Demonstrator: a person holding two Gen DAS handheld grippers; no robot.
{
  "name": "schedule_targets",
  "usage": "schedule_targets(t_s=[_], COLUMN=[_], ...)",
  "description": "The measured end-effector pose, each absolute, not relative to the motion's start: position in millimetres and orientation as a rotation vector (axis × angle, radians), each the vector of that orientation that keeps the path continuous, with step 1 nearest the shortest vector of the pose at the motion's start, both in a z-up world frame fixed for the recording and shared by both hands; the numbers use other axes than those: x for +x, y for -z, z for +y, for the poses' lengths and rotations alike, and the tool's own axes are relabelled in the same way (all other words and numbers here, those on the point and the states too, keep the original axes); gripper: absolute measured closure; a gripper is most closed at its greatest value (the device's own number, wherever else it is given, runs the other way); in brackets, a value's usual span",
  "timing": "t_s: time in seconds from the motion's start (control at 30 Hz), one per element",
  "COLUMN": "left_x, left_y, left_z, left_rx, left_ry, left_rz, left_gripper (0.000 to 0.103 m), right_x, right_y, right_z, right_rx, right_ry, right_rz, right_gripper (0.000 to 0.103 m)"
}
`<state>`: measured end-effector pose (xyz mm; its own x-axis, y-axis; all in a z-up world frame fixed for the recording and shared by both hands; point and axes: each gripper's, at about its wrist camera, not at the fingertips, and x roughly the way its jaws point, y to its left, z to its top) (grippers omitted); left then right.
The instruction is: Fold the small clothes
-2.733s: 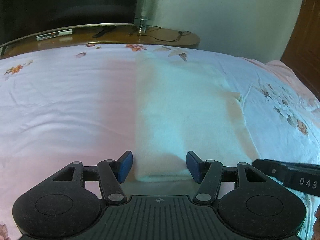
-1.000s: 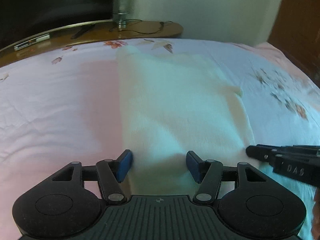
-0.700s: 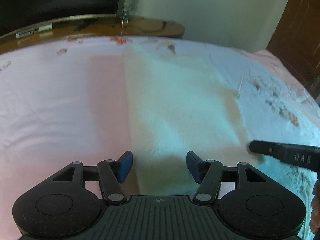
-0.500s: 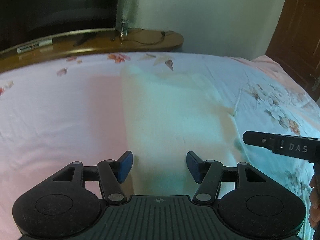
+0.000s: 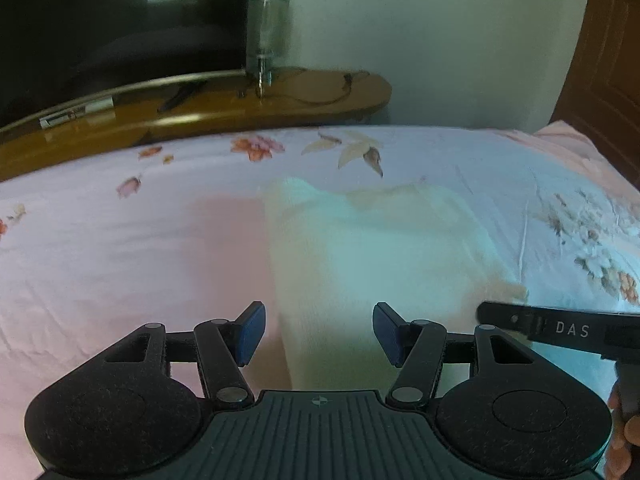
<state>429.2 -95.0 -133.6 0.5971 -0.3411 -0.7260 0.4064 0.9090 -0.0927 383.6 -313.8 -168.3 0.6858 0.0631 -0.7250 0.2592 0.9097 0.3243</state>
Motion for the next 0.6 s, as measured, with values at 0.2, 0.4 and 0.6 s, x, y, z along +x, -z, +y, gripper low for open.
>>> schedule_targets(t_s=[0.2,0.4,0.6], left_x=[440,442,452], left_y=[151,155,165], left_z=[-85,-76,-70], left_rx=[0.011,-0.046,-0.155], left_ry=[0.450,0.504,0.540], left_rz=[0.851,0.875,0.932], left_gripper=[0.043,0.043,0.039], right_x=[376,374,376], right_y=[172,170,156], right_z=[-309,-311,-323], right_rx=[0.298,0.334,0.413], right_ry=[0.167,0.149,0.105], right_rz=[0.772,0.780,0.731], right_gripper=[0.093,0.078,0.028])
